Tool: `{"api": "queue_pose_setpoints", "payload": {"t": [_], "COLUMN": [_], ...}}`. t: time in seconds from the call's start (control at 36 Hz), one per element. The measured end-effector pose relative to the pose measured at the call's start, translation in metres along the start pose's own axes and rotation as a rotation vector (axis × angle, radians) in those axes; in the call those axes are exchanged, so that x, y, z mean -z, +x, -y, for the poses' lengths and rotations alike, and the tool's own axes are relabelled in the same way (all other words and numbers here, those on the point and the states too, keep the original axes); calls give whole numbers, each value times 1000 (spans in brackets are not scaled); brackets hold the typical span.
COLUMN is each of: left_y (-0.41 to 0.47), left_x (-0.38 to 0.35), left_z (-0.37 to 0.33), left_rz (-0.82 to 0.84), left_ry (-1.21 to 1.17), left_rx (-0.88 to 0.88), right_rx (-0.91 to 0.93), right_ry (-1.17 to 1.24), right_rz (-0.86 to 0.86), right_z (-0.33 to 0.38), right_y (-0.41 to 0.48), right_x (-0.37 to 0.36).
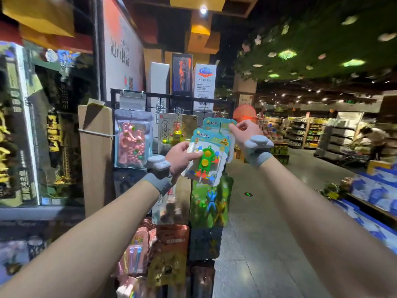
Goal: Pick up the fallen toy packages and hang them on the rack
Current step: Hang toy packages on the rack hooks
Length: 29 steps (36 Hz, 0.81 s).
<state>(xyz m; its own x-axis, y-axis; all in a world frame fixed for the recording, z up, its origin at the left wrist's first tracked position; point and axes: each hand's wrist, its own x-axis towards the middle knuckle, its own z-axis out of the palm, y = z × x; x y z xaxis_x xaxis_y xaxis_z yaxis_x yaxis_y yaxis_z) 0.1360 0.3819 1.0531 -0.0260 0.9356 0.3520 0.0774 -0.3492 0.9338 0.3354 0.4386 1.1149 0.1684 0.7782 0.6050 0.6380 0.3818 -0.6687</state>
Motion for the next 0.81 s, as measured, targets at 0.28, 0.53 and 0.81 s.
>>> {"api": "queue_pose_setpoints", "payload": {"t": [0.28,0.53,0.81], "left_y": [13,27,42], "left_x": [-20,-29,-29], "left_z": [-17,-32,-34], "left_rz": [46,67,-2], "left_ry": [-44,140,206], "left_rx": [-165,-332,-356], "right_rx": [38,68,43], "right_ry": [284,347,318], "right_rz": [90,73,58], "right_z": [4,12,18], "right_y": [-12,2,15], "right_x": [7,15,13]}}
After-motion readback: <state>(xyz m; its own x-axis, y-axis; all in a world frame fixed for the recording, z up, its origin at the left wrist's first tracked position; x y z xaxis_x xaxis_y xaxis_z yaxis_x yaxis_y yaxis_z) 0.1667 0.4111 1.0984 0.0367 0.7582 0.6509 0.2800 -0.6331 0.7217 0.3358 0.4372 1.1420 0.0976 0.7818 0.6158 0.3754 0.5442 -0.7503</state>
